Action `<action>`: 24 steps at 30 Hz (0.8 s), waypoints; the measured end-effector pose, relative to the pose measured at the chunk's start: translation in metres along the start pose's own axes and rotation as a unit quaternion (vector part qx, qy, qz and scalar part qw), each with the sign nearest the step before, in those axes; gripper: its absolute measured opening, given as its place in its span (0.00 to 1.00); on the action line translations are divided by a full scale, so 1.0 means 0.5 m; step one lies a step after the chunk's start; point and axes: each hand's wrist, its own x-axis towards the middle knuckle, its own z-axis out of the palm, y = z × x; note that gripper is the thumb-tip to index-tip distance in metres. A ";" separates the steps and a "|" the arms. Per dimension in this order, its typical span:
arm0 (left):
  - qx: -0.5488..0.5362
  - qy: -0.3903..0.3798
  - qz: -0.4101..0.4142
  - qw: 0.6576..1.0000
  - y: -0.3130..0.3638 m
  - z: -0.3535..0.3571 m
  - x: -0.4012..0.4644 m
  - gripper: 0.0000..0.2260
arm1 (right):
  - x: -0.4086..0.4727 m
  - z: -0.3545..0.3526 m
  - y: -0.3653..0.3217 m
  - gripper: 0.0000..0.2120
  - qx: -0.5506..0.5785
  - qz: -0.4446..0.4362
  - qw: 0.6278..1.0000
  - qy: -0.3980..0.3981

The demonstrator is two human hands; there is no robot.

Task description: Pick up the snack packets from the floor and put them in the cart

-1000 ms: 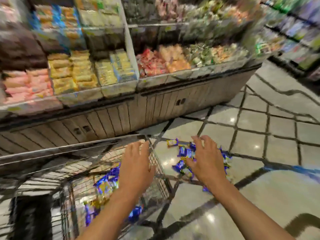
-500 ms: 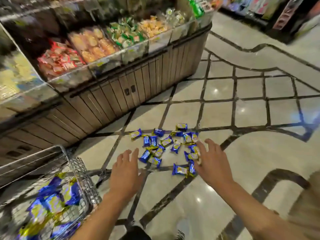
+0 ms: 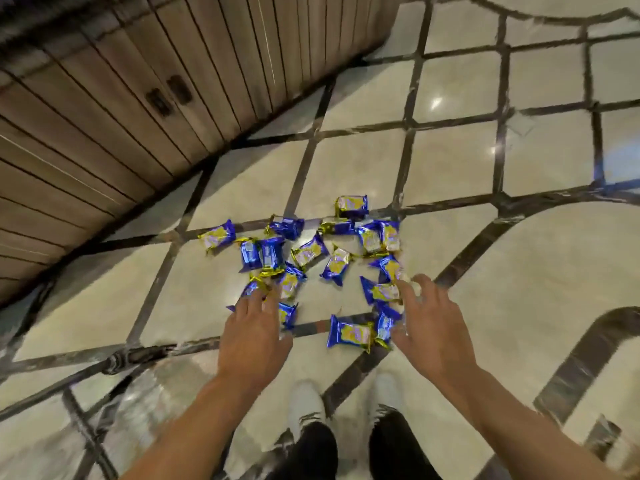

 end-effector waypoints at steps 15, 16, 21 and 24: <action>0.077 -0.062 0.024 0.995 -0.157 0.775 0.381 0.51 | 0.372 0.754 0.187 0.39 -0.133 -0.065 0.986 -0.082; 0.087 -0.052 0.033 0.994 -0.164 0.795 0.389 0.52 | 0.381 0.771 0.191 0.39 -0.144 -0.074 0.983 -0.087; 0.103 0.056 0.068 0.991 -0.178 0.841 0.409 0.37 | 0.408 0.818 0.208 0.40 -0.167 -0.086 0.976 -0.107; 0.091 0.084 0.085 0.989 -0.198 0.854 0.408 0.32 | 0.421 0.834 0.187 0.39 -0.153 -0.084 0.978 -0.118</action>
